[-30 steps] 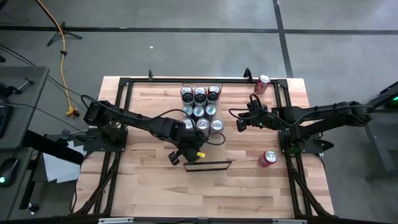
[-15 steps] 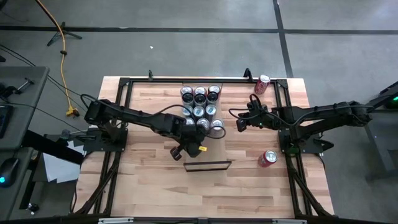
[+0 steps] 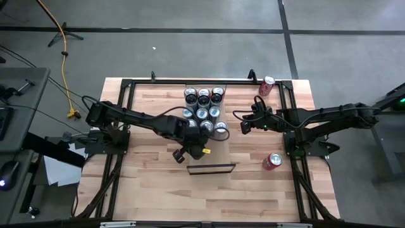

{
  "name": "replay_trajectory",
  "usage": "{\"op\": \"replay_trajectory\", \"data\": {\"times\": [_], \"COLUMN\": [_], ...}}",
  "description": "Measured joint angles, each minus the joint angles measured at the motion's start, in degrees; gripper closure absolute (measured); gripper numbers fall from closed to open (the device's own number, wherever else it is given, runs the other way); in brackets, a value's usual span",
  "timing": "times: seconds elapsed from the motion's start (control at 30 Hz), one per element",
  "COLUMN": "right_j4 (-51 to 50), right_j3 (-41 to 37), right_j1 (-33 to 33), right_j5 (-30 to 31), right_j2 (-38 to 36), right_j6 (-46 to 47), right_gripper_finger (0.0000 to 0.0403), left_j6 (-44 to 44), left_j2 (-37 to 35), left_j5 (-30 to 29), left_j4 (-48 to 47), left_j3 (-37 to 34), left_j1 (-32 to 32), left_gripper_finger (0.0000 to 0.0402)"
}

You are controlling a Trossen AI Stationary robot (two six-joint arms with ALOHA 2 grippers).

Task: Place canned beverage on shelf
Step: Put the red soda can on the shelf, then put the red soda can on the shelf aligned with the other orange soda can

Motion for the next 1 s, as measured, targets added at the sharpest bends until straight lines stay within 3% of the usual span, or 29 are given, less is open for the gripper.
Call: {"op": "replay_trajectory", "data": {"times": [0.17,0.37,0.57,0.77,0.9,1.0], "right_j4": [0.0,0.3,4.5,20.8,30.8,32.8], "right_j3": [0.0,0.0,0.0,0.0,0.0,0.0], "right_j1": [0.0,0.0,0.0,0.0,0.9,3.2], "right_j5": [0.0,-0.1,-6.4,-22.4,-36.6,-42.9], "right_j2": [0.0,-0.1,-3.2,-7.8,-9.0,-8.9], "right_j6": [-0.2,-1.7,-9.4,-26.6,-42.1,-53.5], "right_gripper_finger": [0.0403,0.0403,0.0403,0.0403,0.0403,0.0403], "left_j6": [-2.4,-6.9,-21.7,-34.3,-41.1,-46.1], "left_j2": [0.1,-0.7,-6.2,-15.8,-22.5,-25.9], "left_j5": [-0.1,-0.1,0.6,1.3,0.3,-1.7], "left_j4": [0.2,-0.1,1.6,13.6,30.0,42.6], "left_j3": [0.8,9.7,15.6,6.6,-5.5,-14.3], "left_j1": [-1.0,-2.4,-0.7,0.8,0.4,-0.3], "left_gripper_finger": [0.0401,0.0401,0.0401,0.0401,0.0401,0.0401]}}
